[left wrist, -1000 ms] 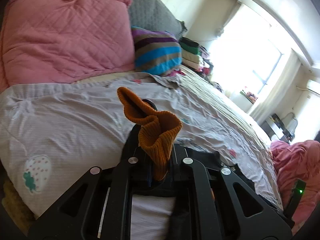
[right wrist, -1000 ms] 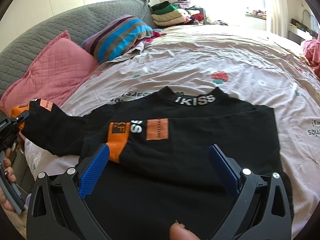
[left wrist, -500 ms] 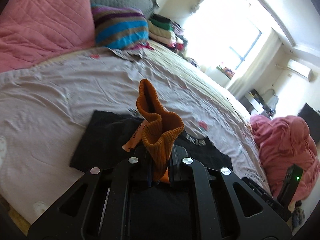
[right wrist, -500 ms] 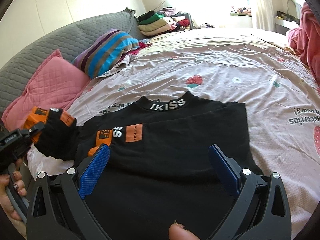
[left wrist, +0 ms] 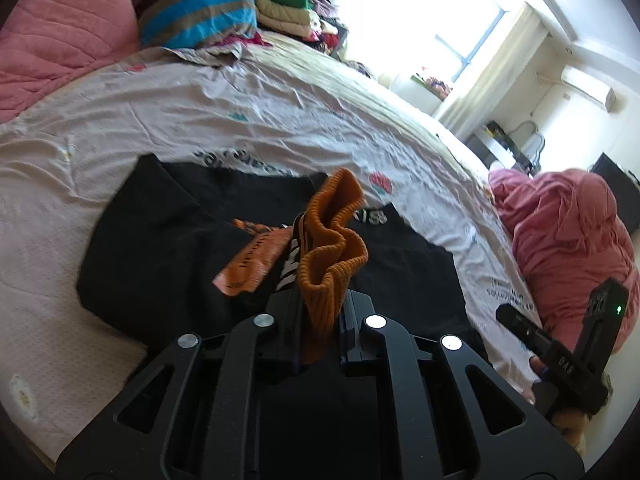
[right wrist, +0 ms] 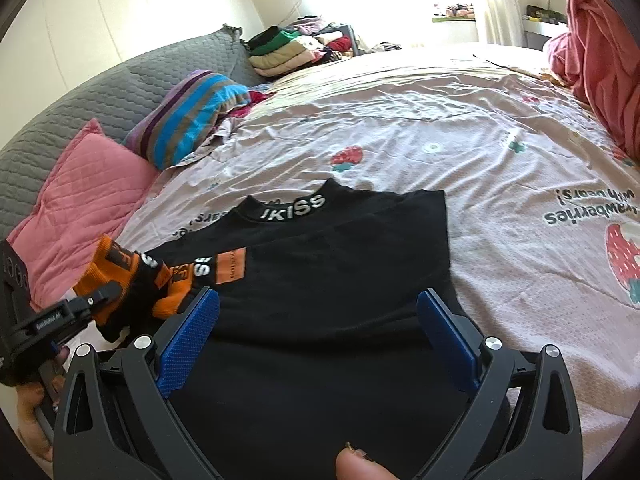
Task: Fold small clothes
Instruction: 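Grasp the cuff with the left tool and fold the sleeve across the shirt, then release the cuff with the left tool while the right tool grasps it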
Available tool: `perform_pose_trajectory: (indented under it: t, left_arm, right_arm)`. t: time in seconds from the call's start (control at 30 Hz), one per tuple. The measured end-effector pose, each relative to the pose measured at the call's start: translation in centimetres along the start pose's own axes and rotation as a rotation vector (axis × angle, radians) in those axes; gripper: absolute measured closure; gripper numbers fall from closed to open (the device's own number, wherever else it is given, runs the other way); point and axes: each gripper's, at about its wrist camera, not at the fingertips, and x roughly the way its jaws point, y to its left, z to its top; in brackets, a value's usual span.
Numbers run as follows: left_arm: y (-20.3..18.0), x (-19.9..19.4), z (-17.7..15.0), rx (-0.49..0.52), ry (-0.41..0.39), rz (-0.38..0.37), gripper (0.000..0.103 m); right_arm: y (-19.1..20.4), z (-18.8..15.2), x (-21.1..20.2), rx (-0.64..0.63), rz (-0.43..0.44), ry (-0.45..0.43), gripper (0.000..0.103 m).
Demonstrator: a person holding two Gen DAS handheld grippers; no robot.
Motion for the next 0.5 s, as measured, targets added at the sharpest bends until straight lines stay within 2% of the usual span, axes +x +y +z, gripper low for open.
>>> perform_pose_trajectory:
  t: [0.23,0.33,0.4,0.5]
  left_arm:
    - [-0.7,1.6,-1.0,0.023,0.066,-0.023,0.090]
    - [-1.1,1.9,-1.5,0.047,0.088,-0.028,0.081]
    - [-1.2,2.0,-1.8,0.051,0.107,-0.054,0.065]
    - [-1.7,1.5,-2.2,0.075,0.112,-0.062,0.059]
  right_arm:
    - [-0.7,0.0,0.4,0.032,0.004,0.018,0.005]
    - [-0.4,0.0,0.9,0.039,0.018,0.033,0.005]
    - [-0.2,-0.1,1.3,0.042,0.022,0.048,0.005]
    - [0.3,-0.4,2.0,0.042,0.036,0.078,0.005]
